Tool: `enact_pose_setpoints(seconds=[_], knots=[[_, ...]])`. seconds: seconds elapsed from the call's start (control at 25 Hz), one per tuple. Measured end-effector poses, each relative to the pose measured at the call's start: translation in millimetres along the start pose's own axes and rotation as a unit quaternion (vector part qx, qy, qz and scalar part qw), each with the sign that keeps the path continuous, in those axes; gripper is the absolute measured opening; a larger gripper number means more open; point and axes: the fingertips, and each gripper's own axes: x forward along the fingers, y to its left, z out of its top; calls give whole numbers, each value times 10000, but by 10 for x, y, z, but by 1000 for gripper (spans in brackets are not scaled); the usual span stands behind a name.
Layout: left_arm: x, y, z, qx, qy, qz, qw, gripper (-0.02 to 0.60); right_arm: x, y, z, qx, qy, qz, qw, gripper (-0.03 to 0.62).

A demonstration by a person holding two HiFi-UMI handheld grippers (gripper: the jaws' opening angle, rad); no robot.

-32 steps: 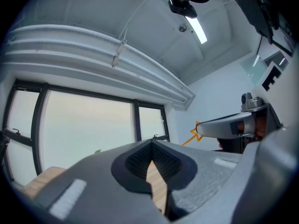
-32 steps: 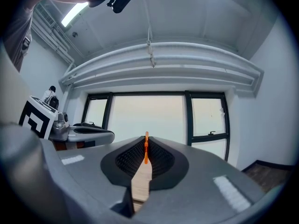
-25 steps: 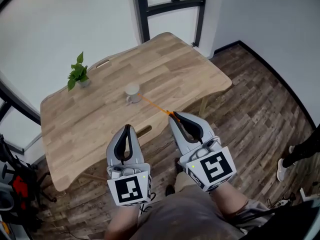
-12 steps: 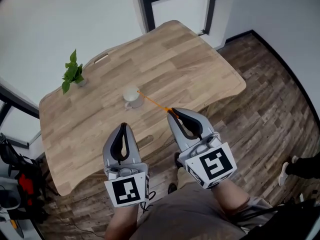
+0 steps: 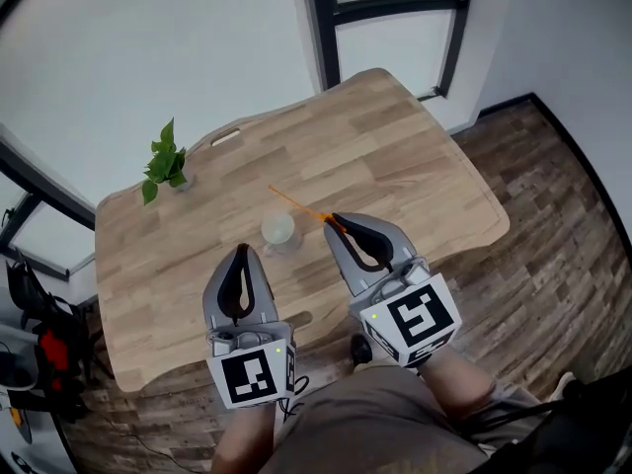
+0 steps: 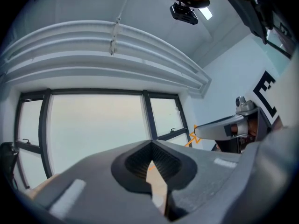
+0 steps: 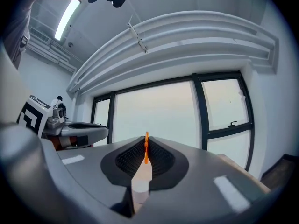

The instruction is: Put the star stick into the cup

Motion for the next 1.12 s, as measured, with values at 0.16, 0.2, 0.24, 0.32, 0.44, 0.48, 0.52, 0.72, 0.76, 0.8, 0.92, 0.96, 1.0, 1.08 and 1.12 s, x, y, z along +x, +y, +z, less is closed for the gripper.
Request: enact_pose_setpoints(seconds=[0.16, 0.2, 0.24, 0.32, 0.44, 0.48, 0.52, 0.72, 0.76, 0.8, 0.92, 0.96, 1.0, 1.08, 1.12], knots=[[87, 129, 123, 33, -163, 270, 9995, 0, 192, -26, 163, -160, -150, 259, 9994, 44], [99, 168, 126, 29, -180, 337, 9993, 0, 237, -23, 182, -187, -170, 311, 9992, 44], [109, 209, 116, 21, -178, 395, 9991, 0, 281, -16, 187, -204, -172, 359, 9990, 44], [132, 283, 66, -1, -142, 474, 9988, 0, 369, -1, 158, -213, -138, 427, 9988, 44], [190, 373, -25, -46, -61, 512, 9987, 0, 493, 12, 90, -210, -46, 469, 9987, 44], [216, 401, -52, -62, -33, 507, 9987, 0, 529, 17, 68, -207, -5, 475, 9987, 44], [249, 429, -77, -78, -4, 496, 9987, 0, 562, 20, 44, -203, 44, 477, 9986, 44], [404, 521, -240, -172, 173, 441, 9987, 0, 661, -22, -150, -168, 420, 462, 9979, 44], [416, 533, -289, -203, 233, 428, 9986, 0, 667, -20, -207, -143, 505, 453, 9976, 44], [425, 541, -342, -235, 294, 411, 9984, 0, 671, -13, -266, -112, 587, 446, 9972, 44], [438, 543, -496, -299, 464, 354, 9979, 0, 675, 24, -450, -10, 812, 445, 9957, 44], [441, 544, -542, -304, 504, 338, 9977, 0, 676, 35, -515, 22, 881, 444, 9951, 44], [444, 546, -587, -308, 539, 324, 9975, 0, 678, 44, -585, 54, 948, 442, 9945, 44], [449, 549, -683, -333, 615, 292, 9971, 0, 675, 62, -736, 122, 1098, 433, 9929, 44], [448, 545, -735, -355, 662, 270, 9968, 0, 668, 75, -812, 161, 1182, 430, 9919, 44]])
